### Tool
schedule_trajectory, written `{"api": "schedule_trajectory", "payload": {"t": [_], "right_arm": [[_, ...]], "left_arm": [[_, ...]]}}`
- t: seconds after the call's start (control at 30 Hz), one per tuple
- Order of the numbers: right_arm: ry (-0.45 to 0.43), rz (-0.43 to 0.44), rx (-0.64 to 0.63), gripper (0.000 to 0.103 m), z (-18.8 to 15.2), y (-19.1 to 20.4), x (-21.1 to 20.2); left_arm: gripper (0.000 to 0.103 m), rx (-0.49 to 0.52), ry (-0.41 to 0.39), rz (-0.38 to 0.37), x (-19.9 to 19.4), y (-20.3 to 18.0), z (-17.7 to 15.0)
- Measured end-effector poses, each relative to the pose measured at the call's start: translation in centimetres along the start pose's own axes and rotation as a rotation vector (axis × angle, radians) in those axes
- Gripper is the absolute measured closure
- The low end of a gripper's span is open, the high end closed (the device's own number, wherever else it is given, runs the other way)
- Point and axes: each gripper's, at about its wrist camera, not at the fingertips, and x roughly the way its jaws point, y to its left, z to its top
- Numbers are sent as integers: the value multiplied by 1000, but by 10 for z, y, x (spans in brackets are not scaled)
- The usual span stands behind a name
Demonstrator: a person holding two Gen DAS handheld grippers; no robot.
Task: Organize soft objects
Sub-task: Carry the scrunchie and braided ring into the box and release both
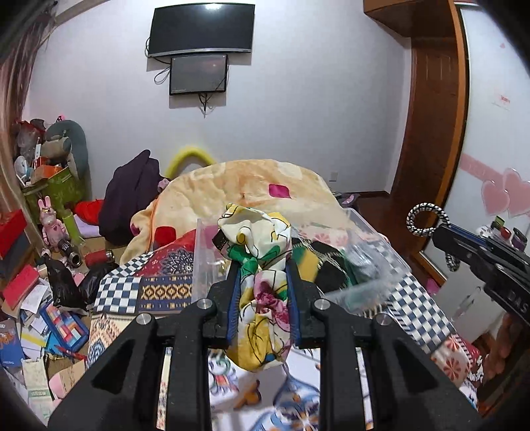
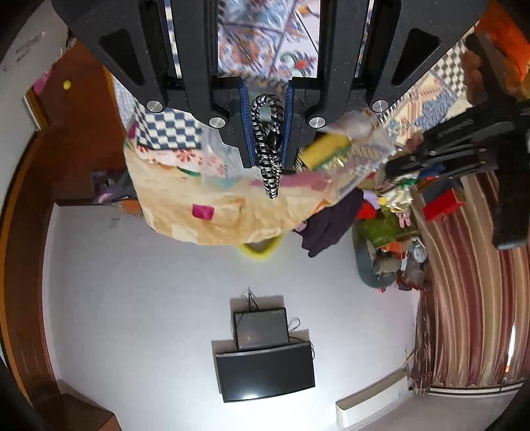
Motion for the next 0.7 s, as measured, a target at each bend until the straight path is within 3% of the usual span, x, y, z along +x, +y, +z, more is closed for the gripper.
{"api": "schedule_trajectory", "payload": {"t": [0.3,0.7], "right_arm": [[25,1,17,88,11,3,40],[183,-25,-11,86,-9,2,91]], "left_arm": [[80,15,76,21,50,1,6],[77,20,170,-25,95,1,0]]}}
